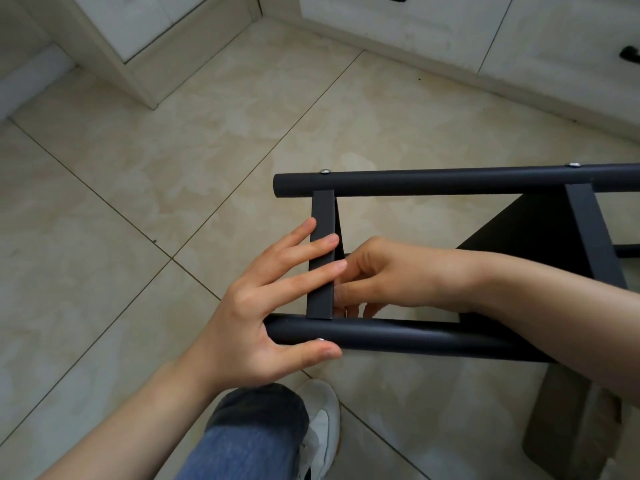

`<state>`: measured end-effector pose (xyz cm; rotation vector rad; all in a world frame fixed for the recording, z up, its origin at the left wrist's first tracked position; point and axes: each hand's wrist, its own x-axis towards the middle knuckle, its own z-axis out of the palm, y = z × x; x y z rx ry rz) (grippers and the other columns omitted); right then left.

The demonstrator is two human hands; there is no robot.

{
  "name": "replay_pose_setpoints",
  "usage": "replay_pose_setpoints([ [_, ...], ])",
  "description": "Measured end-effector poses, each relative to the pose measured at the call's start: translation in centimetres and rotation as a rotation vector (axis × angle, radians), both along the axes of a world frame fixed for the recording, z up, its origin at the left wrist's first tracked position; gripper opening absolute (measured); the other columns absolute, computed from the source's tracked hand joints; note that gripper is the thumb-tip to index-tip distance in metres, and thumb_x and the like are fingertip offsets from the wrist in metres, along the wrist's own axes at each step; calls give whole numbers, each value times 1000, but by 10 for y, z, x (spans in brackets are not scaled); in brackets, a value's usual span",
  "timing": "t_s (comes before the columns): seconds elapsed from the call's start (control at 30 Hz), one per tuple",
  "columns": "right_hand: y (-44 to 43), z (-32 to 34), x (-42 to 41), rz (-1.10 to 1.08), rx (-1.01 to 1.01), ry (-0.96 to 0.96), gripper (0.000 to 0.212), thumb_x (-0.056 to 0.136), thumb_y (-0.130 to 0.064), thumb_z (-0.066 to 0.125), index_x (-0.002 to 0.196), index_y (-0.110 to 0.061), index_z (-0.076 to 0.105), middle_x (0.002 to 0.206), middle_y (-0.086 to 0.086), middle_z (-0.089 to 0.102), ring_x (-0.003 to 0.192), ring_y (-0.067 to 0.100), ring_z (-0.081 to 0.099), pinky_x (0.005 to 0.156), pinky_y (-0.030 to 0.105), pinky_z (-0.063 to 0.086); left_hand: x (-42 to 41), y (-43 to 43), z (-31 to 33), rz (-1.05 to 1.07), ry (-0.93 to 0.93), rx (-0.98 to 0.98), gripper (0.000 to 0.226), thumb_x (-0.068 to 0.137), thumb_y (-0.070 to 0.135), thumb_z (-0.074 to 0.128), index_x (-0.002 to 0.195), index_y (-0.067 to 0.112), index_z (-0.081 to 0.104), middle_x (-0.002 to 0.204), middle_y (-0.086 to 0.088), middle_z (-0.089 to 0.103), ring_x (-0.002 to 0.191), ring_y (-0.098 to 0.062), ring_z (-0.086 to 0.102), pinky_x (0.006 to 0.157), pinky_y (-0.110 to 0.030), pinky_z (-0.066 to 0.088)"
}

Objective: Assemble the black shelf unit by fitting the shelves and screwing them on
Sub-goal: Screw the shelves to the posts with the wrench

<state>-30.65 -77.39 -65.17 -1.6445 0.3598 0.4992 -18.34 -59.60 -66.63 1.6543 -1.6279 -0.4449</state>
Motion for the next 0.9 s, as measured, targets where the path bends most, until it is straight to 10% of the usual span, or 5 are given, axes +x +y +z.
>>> replay_pose_setpoints([
  [0.23, 4, -1, 2, -38, 226, 211, 23, 97, -22, 61, 77, -19, 73, 82, 2, 68, 77, 14, 58, 77, 29, 49, -2, 4, 1, 23, -31, -2, 67, 86, 50, 71, 135, 7, 57, 151, -10, 48, 150, -33, 31, 118, -51, 32],
  [0.77, 6, -6, 4, -43, 282, 293, 28, 92, -28, 64, 105, -5, 73, 97, 7, 69, 85, 16, 63, 86, 34, 51, -3, 2, -1, 23, -11, 0, 67, 82, 43, 76, 135, 6, 57, 151, -11, 48, 151, -32, 30, 119, -47, 32],
  [0.9, 0, -3, 2, -31, 334, 287, 20, 93, -24, 64, 79, -18, 77, 90, 5, 69, 81, 15, 63, 82, 32, 51, -3, 3, -2, 26, -6, 2, 67, 84, 47, 75, 136, 8, 57, 152, -9, 48, 151, -32, 30, 118, -49, 32],
])
